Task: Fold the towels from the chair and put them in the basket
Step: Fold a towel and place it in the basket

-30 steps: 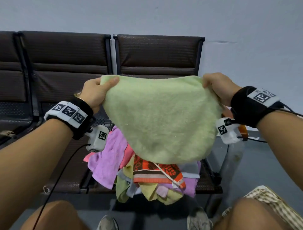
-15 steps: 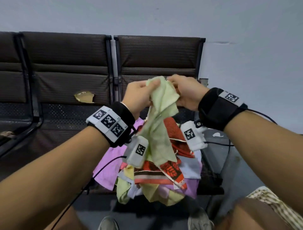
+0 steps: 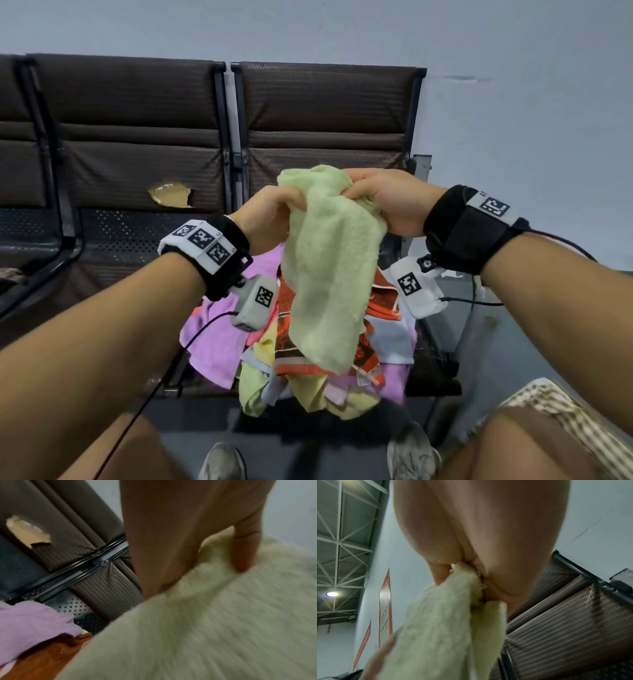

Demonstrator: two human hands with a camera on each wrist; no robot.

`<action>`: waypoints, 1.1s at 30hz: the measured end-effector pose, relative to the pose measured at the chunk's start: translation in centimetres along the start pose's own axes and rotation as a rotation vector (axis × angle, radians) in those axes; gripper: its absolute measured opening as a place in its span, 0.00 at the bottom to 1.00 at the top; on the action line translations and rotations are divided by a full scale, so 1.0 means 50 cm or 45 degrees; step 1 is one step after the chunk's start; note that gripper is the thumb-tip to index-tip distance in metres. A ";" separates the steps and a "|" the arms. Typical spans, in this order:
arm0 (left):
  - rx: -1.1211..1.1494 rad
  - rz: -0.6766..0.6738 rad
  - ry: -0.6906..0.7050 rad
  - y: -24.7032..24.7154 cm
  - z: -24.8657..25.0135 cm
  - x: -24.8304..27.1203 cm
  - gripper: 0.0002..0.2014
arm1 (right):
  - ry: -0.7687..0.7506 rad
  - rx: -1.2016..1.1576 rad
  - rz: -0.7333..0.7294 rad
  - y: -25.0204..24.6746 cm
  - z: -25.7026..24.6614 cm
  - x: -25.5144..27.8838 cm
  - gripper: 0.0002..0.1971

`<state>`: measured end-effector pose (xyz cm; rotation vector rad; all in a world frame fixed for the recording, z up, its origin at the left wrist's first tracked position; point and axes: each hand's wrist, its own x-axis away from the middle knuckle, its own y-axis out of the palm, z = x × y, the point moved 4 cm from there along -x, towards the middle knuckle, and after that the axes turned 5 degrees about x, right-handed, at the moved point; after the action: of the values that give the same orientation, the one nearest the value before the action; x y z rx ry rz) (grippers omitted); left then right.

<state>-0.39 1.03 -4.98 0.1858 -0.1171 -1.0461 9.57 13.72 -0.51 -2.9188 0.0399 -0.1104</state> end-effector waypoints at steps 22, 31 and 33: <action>-0.385 0.538 0.499 -0.077 0.106 -0.109 0.07 | -0.418 0.814 0.825 -0.182 0.047 -0.095 0.05; -0.575 0.200 -0.439 -0.097 -0.277 0.034 0.12 | 0.249 1.143 -0.194 -0.051 0.369 -0.004 0.13; -0.568 0.071 -0.599 -0.097 -0.312 0.052 0.09 | 0.377 0.955 -0.348 -0.032 0.403 0.015 0.14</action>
<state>-0.31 -2.09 -21.24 -0.4690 -0.3070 -1.0195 11.89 19.65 -19.71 -2.1243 -0.2889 -0.4843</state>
